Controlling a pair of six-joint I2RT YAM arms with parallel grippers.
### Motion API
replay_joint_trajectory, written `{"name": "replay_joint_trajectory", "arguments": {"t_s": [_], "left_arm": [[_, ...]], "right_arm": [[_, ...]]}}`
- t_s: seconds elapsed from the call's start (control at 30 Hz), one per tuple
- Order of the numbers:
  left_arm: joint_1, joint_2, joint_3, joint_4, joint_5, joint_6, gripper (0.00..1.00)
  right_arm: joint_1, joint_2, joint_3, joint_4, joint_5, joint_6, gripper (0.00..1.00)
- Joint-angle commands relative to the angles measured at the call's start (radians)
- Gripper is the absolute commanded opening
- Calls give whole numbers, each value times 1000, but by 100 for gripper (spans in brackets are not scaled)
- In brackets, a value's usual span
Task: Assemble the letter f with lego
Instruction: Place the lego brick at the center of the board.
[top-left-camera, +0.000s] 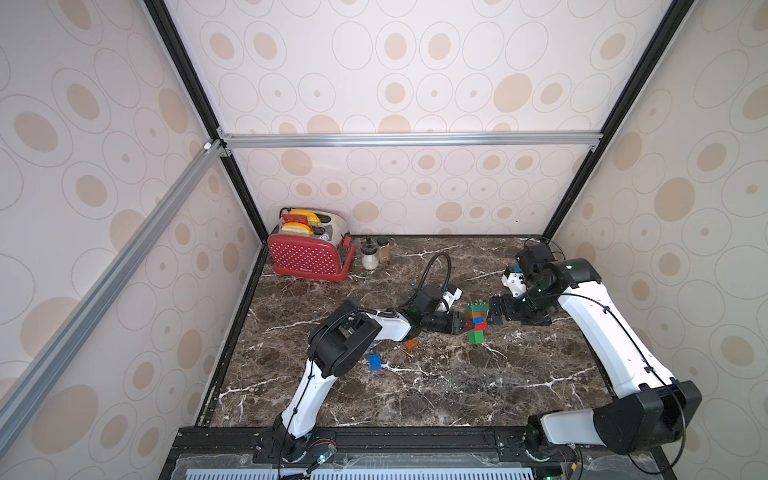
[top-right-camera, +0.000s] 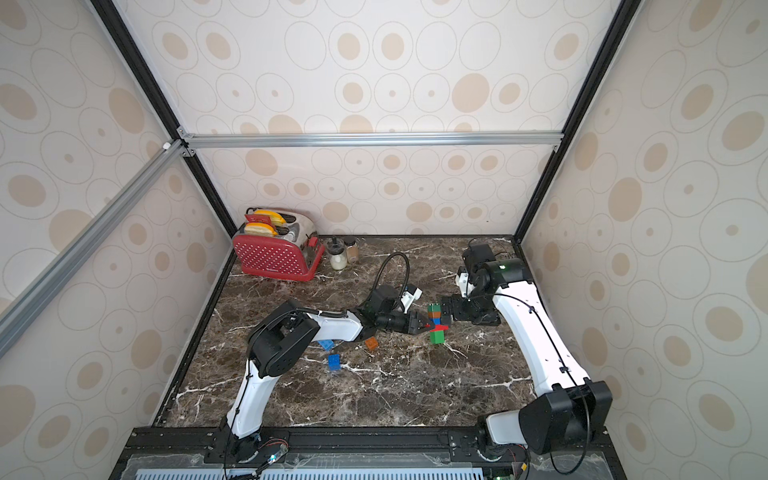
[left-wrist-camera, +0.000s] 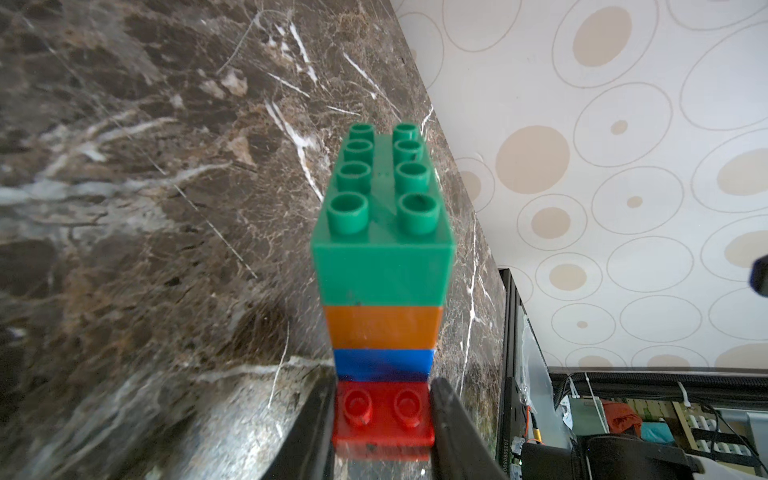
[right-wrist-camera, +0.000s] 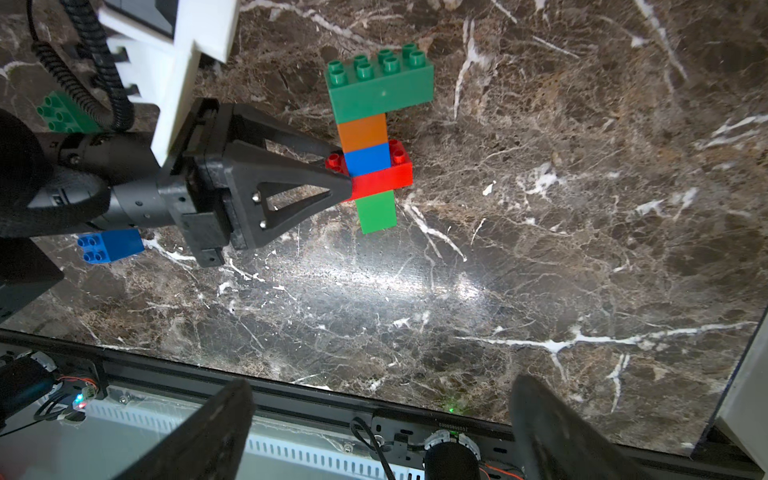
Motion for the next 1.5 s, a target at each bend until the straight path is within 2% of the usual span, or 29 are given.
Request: {"name": "replay_joint_trajectory", "arguments": {"t_s": [0.0,0.27,0.8,1.47], "left_arm": [[6,24,48,55,9,-33,30],[7,39,48,54,-3,-46,32],[24,79,52,89,16,-123,37],[45,74,56,-84,-42,-162,47]], "right_arm": [[-4,-16,-38,13,5,3,100],[-11,-26,-114,44,-20,8,100],[-22,-36,-150,63,-52,3,100],[-22,-27,-141,76,-95,2,99]]}}
